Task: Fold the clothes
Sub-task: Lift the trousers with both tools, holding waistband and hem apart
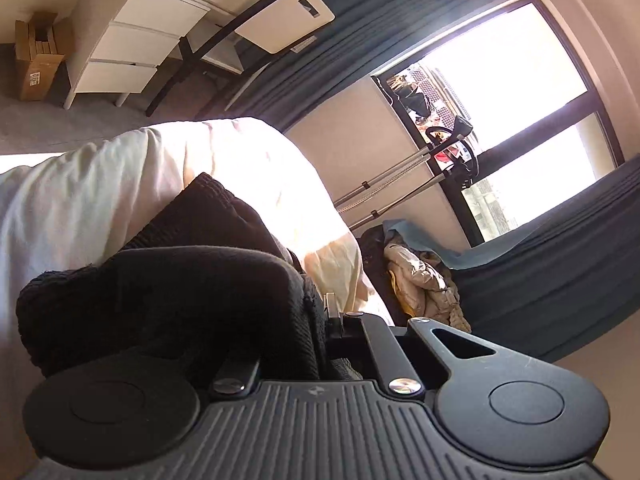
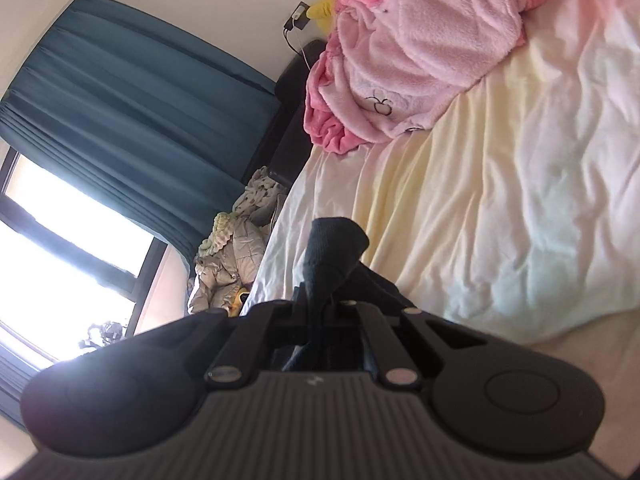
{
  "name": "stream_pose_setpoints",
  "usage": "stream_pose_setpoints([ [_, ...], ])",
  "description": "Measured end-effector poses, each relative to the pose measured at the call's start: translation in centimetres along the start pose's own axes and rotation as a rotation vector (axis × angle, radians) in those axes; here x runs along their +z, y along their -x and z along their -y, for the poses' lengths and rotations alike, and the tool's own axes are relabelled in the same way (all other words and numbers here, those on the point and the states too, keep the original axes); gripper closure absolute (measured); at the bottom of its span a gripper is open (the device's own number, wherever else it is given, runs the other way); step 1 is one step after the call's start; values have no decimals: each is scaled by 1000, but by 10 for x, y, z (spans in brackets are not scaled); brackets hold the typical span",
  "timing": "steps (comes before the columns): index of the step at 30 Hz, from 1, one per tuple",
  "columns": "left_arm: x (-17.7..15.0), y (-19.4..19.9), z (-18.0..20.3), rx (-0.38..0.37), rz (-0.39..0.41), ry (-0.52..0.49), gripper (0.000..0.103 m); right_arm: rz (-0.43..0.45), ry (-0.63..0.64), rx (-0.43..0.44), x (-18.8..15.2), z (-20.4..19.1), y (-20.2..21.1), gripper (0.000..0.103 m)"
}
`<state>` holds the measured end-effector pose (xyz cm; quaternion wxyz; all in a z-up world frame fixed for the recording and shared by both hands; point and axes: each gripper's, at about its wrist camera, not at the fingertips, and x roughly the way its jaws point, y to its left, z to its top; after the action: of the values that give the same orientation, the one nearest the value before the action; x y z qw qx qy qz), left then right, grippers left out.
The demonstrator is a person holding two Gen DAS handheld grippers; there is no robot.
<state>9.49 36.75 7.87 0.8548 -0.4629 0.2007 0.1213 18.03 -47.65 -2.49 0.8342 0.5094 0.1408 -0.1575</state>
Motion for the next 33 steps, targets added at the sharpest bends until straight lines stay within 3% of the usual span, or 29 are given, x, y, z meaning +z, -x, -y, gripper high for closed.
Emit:
stream_pose_setpoints([
  [3, 20, -65, 22, 42, 6, -54, 96, -12, 50, -19, 0, -41, -60, 100],
  [7, 25, -158, 36, 158, 3, -138, 96, -19, 157, -83, -13, -81, -147, 100],
  [11, 14, -231, 35, 263, -12, -185, 95, -24, 267, -149, -34, -96, -224, 100],
  [14, 7, -265, 33, 340, -34, -201, 94, -85, 301, -213, -43, -88, -265, 97],
  [16, 6, -269, 35, 357, -46, -212, 93, -155, 299, -210, -45, -77, -282, 89],
  [18, 6, -272, 37, 374, -59, -224, 88, -181, 304, -190, -44, -67, -283, 87],
  [20, -1, -247, 39, 295, 3, -211, 80, -180, 285, -138, -37, -58, -272, 70],
  [21, -5, -234, 40, 253, 36, -204, 73, -166, 272, -106, -35, -55, -260, 52],
  [22, -8, -221, 42, 211, 68, -197, 64, -148, 260, -70, -33, -52, -246, 45],
  [23, -11, -207, 43, 169, 101, -189, 35, -130, 248, -33, -31, -49, -231, 44],
  [24, -22, -186, 44, 119, 125, -180, 18, -118, 236, 3, -30, -43, -215, 42],
  [28, -71, -124, 41, 72, 146, -171, 14, -112, 124, 74, -39, 0, -148, 41],
  [31, -100, -93, 19, 86, 110, -33, 14, -124, -8, 73, -47, 33, -110, 39],
  [33, -111, -80, 0, 57, 83, 44, 15, -139, -32, 60, -52, 46, -92, 39],
])
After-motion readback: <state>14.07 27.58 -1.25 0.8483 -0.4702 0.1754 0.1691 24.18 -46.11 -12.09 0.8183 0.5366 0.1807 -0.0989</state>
